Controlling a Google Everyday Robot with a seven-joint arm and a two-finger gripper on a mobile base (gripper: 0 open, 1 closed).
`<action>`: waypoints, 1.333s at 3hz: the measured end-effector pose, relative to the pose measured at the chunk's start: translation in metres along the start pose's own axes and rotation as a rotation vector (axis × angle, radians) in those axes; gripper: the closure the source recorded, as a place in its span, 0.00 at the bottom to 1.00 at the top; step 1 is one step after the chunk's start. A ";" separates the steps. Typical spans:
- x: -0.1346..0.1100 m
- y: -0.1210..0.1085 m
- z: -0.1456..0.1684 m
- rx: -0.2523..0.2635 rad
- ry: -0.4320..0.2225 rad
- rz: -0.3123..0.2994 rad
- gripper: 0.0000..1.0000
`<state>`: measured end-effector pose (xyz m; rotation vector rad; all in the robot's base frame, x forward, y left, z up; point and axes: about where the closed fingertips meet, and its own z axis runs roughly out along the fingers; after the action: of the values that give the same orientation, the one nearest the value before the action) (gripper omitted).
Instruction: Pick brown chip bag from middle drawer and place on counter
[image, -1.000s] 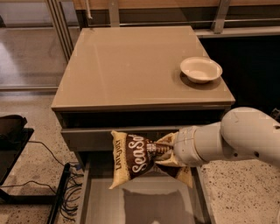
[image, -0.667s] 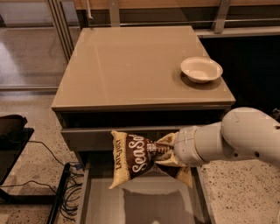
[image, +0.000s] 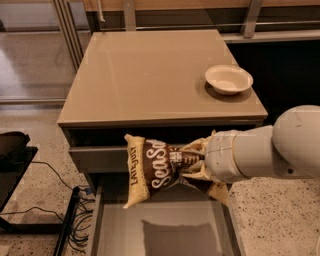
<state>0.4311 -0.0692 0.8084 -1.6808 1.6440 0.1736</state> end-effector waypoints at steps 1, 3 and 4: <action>-0.038 -0.029 -0.065 0.112 -0.004 -0.067 1.00; -0.042 -0.032 -0.057 0.093 -0.004 -0.087 1.00; -0.048 -0.066 -0.039 0.088 -0.038 -0.176 1.00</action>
Offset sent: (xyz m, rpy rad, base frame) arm -0.0057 -0.0110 0.0616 -0.0046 -0.0991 -0.0137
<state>0.4675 -0.0622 0.8914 -1.7339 1.4462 0.0454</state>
